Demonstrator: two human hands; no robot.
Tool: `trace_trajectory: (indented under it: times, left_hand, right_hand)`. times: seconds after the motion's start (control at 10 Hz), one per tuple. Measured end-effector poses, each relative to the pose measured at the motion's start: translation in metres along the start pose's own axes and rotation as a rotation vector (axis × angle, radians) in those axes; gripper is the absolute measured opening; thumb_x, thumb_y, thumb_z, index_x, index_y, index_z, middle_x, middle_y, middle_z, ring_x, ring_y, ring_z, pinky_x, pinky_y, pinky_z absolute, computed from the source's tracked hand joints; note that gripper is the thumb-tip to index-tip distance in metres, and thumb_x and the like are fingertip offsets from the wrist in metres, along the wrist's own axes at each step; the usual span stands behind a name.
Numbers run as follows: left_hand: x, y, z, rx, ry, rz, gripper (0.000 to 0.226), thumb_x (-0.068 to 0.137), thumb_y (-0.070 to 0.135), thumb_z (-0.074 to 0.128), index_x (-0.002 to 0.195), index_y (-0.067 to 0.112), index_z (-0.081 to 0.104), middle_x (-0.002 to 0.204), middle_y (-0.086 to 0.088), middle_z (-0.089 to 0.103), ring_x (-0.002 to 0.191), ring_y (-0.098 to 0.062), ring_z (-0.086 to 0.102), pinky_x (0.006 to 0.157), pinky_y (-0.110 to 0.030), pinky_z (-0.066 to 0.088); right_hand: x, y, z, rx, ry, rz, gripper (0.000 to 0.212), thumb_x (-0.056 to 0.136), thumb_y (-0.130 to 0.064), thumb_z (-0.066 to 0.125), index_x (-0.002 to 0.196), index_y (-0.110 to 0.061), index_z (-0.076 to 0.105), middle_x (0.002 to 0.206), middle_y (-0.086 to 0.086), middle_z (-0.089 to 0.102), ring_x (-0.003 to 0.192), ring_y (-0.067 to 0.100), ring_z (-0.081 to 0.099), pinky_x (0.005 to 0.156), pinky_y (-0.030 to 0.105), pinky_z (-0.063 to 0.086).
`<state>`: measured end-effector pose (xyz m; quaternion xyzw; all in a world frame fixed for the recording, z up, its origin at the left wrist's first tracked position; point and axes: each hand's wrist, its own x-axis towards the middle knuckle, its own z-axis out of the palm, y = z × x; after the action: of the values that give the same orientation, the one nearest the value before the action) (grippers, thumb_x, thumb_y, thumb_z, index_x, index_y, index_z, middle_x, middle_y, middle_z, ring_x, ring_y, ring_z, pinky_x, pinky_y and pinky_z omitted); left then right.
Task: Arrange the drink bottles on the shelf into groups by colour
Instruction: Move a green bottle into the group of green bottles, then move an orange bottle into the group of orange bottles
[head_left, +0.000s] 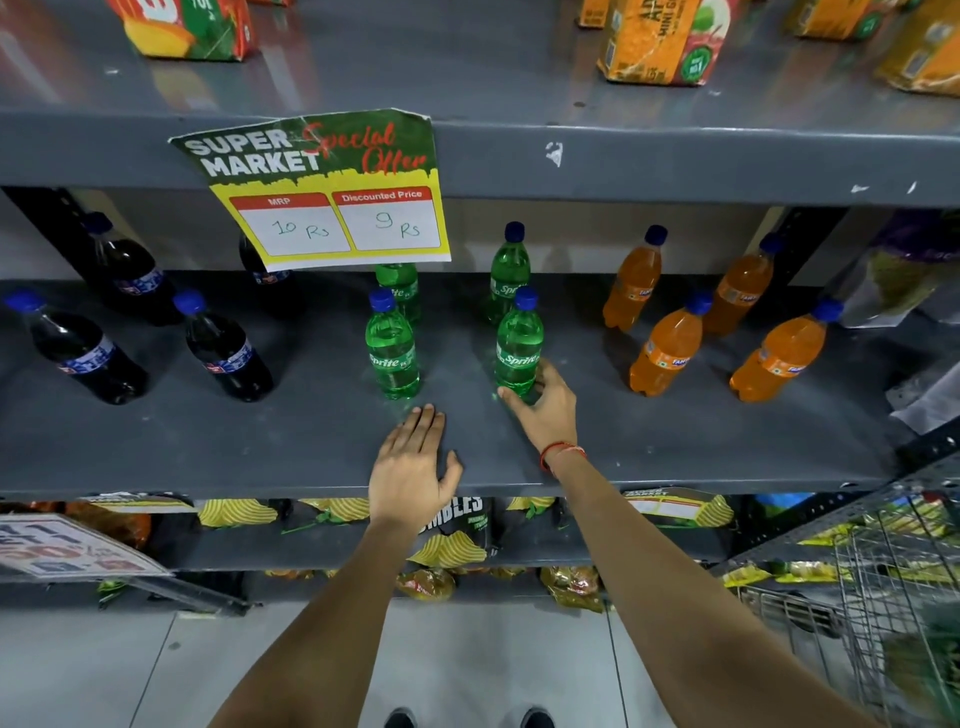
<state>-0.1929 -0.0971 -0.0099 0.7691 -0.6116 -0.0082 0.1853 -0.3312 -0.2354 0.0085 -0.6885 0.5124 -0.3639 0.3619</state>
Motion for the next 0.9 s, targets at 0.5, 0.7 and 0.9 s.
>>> trace_trajectory:
  times: [0.5, 0.7, 0.9]
  left_hand:
    - [0.0, 0.001, -0.001, 0.018, -0.012, -0.013, 0.056, 0.084, 0.034, 0.037, 0.123, -0.001, 0.058, 0.131, -0.017, 0.056, 0.123, -0.03, 0.049, 0.102, -0.043, 0.037]
    - [-0.001, 0.001, -0.001, 0.043, -0.028, -0.012, 0.057, 0.084, 0.035, 0.036, 0.124, 0.0, 0.057, 0.132, -0.016, 0.055, 0.125, -0.028, 0.048, 0.103, -0.043, 0.036]
    - [0.0, 0.0, 0.0, 0.05, -0.026, -0.01, 0.057, 0.084, 0.035, 0.036, 0.124, 0.0, 0.058, 0.132, -0.016, 0.055, 0.125, -0.028, 0.048, 0.102, -0.043, 0.038]
  right_hand:
    - [-0.003, 0.001, -0.001, 0.013, 0.004, -0.011, 0.06, 0.068, -0.032, 0.081, 0.117, -0.011, 0.056, 0.112, 0.011, 0.066, 0.104, 0.025, 0.062, 0.091, 0.044, 0.053]
    - [-0.019, 0.014, -0.024, 0.209, 0.323, 0.106, 0.063, 0.07, -0.035, 0.08, 0.12, -0.01, 0.052, 0.122, 0.013, 0.053, 0.113, 0.028, 0.053, 0.094, 0.042, 0.049]
    - [0.0, 0.035, -0.076, 0.139, 0.635, 0.241, 0.081, 0.065, -0.029, 0.084, 0.13, -0.003, 0.042, 0.124, 0.025, 0.044, 0.12, 0.04, 0.043, 0.1, 0.048, 0.039]
